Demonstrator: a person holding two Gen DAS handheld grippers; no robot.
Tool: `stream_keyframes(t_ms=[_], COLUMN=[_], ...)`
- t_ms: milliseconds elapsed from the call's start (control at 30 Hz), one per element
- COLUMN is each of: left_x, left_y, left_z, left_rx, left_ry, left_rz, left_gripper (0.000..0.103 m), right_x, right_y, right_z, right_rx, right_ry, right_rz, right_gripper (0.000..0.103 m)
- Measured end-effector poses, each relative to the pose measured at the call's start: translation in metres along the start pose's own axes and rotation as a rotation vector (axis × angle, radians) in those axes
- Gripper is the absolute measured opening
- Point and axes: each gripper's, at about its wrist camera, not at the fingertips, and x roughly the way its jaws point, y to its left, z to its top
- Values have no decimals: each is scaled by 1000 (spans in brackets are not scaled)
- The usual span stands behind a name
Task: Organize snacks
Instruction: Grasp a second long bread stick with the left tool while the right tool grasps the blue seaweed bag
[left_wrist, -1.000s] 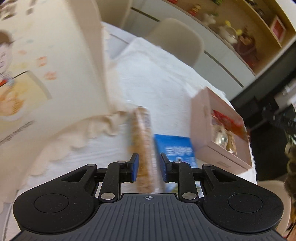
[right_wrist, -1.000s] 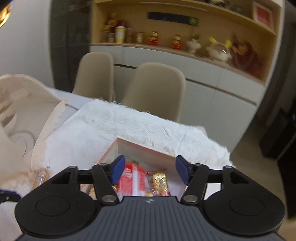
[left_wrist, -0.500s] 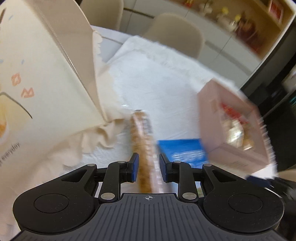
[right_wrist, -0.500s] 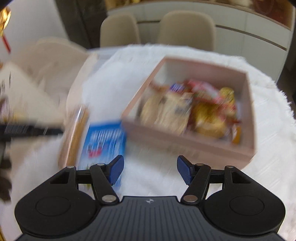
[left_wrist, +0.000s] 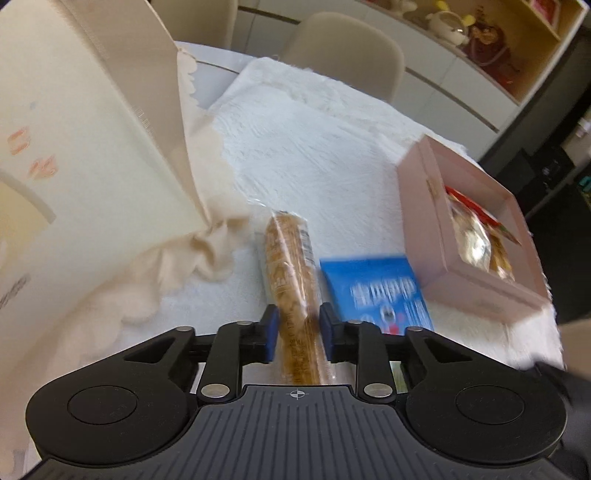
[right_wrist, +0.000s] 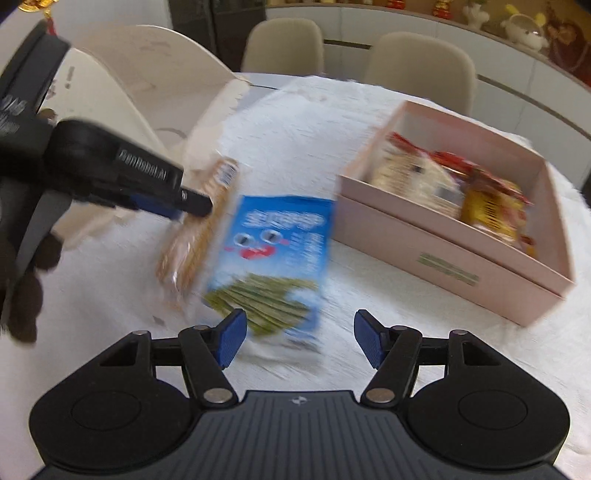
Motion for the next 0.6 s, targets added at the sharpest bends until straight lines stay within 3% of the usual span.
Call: stream_keyframes(t_ms=[167,267,467,600], left_x=[-34,-49,-62,-65], left_y=[15,18,11,7], left_z=[-49,-72,-97,-98], left_rx=[-70,-110,-135,-173], left_ry=[35,56,73,60], left_rz=[-55,-55,10,78], left_gripper=[26,29,45,51], right_x=[34,46,52,31], right_y=[9,14,37,32], right_z=[15,19,14,2], right_rx=[56,65,-125,-140], right_ry=[22,9,18,58], right_rz=[35,44,-11,55], right_gripper=[73,82,83,79])
